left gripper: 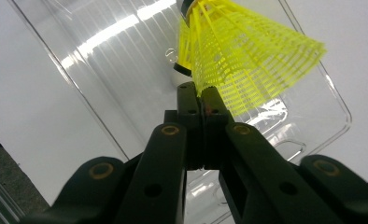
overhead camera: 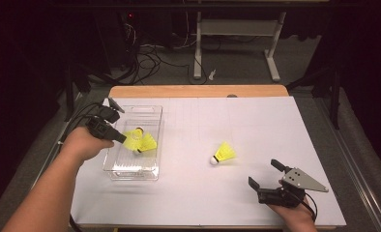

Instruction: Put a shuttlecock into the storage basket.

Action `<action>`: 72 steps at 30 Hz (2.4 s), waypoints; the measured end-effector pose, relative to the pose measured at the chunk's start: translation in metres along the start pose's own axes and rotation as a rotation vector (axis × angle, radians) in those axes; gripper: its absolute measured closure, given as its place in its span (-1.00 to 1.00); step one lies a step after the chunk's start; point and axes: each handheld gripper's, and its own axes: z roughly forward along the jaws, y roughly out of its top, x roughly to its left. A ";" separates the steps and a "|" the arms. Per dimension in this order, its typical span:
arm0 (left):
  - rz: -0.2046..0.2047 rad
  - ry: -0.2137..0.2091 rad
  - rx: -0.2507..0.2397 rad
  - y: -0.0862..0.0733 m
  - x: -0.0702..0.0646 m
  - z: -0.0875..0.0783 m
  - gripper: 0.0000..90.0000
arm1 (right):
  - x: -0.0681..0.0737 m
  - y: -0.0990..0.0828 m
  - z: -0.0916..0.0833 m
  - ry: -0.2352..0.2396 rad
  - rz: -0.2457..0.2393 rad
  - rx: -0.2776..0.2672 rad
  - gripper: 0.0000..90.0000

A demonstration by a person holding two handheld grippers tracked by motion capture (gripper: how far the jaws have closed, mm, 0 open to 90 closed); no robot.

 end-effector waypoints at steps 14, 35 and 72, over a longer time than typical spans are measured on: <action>-0.051 0.002 -0.001 0.009 0.012 -0.005 1.00 | 0.000 0.000 0.001 0.002 0.000 0.001 -0.97; -0.118 0.039 0.025 0.019 0.036 0.014 1.00 | -0.001 -0.002 0.001 0.006 0.006 0.007 -0.97; -0.181 0.082 0.059 0.022 0.047 0.055 0.99 | 0.000 -0.002 0.002 0.012 -0.001 0.014 -0.97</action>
